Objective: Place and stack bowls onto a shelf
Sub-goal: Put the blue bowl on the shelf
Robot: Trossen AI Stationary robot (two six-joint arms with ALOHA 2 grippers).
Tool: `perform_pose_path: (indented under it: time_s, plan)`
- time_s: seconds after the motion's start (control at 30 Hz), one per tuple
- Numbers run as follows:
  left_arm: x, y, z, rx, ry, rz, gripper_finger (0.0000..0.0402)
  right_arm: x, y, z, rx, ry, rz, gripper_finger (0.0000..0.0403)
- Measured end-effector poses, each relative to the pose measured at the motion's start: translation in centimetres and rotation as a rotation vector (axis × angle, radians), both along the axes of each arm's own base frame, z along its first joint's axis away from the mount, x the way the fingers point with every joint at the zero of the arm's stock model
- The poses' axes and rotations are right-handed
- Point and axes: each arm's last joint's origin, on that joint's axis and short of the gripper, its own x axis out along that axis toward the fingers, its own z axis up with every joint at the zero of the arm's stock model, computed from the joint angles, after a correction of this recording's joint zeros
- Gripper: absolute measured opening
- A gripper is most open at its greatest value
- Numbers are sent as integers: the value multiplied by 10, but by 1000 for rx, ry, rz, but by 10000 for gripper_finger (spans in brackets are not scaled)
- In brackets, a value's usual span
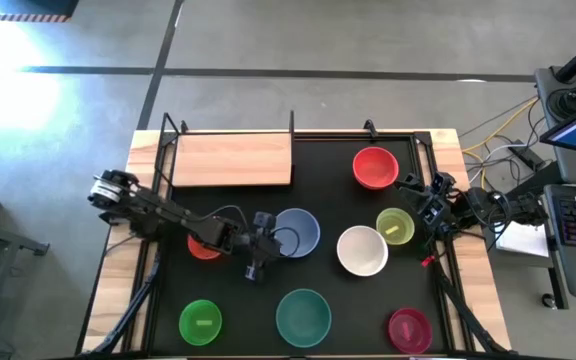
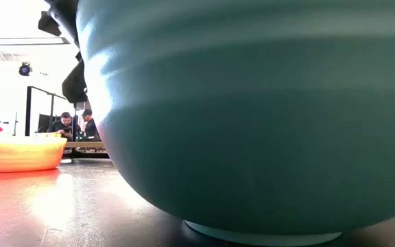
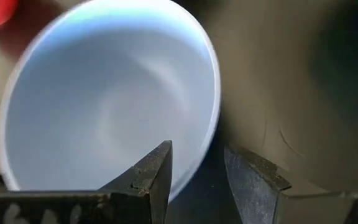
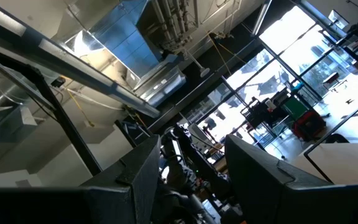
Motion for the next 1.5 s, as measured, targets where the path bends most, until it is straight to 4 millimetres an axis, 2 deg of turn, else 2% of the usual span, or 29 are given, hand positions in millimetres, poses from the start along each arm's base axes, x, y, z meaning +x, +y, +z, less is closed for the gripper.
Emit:
perform_pose_path:
  time_s: [0.17,0.37,0.7,1.0,1.27,1.5]
  plan:
    - [4,9,-9,-31,38,9,130,0,0,0,0,0,0,171]
    - [4,9,-10,-23,39,14,124,0,0,0,0,0,0,171]
    - [4,9,-10,-70,34,82,7,0,0,0,0,0,0,171]
    - [5,10,-9,-154,15,193,2,0,0,0,0,1,0,171]
    - [-2,14,-7,-167,30,402,2,0,0,0,0,0,0,171]
    - [-6,7,21,-32,159,521,0,0,0,0,0,1,0,171]
